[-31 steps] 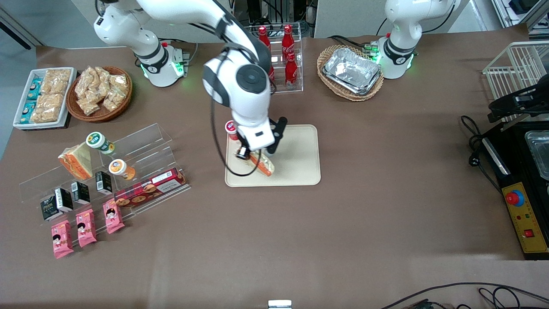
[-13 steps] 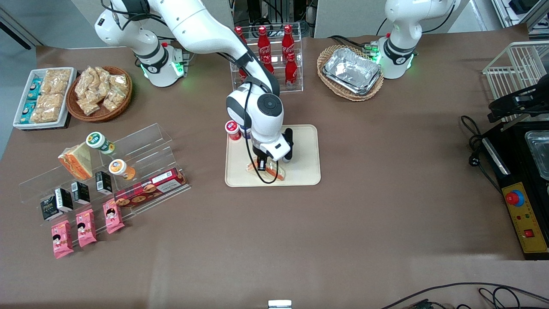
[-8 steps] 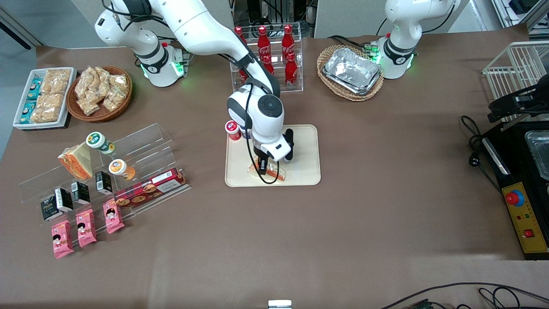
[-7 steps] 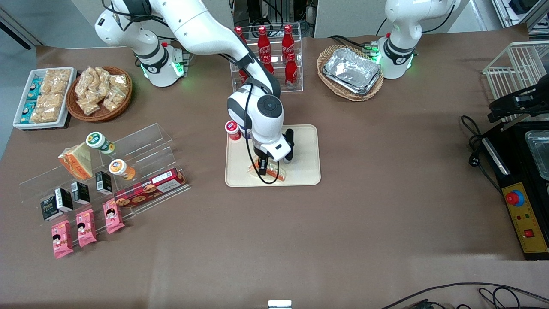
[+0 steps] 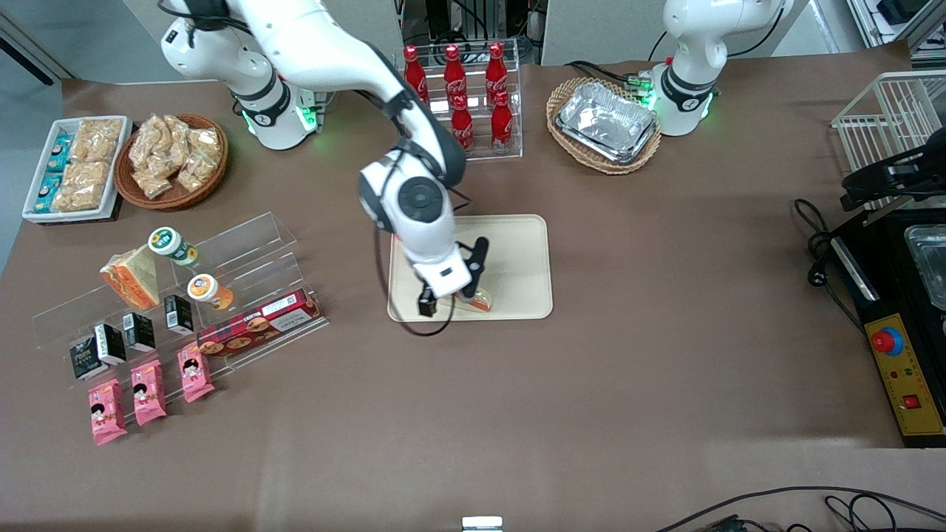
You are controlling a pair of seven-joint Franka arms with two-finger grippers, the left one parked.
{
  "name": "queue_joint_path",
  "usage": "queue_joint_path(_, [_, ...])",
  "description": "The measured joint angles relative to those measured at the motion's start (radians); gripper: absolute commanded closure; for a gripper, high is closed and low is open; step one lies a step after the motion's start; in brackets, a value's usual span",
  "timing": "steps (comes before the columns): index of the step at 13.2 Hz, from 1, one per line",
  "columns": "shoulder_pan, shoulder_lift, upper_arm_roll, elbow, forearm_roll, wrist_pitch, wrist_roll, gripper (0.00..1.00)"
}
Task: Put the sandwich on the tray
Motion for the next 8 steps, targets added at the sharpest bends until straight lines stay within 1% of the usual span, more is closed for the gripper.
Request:
queue_joint_path(4, [-0.118,-0.128,-0.004,0.005,0.003,-0.104,0.033,0.0])
queue_joint_path(8, [-0.243,-0.249,-0.006,0.007,0.004,-0.247,0.188,0.0])
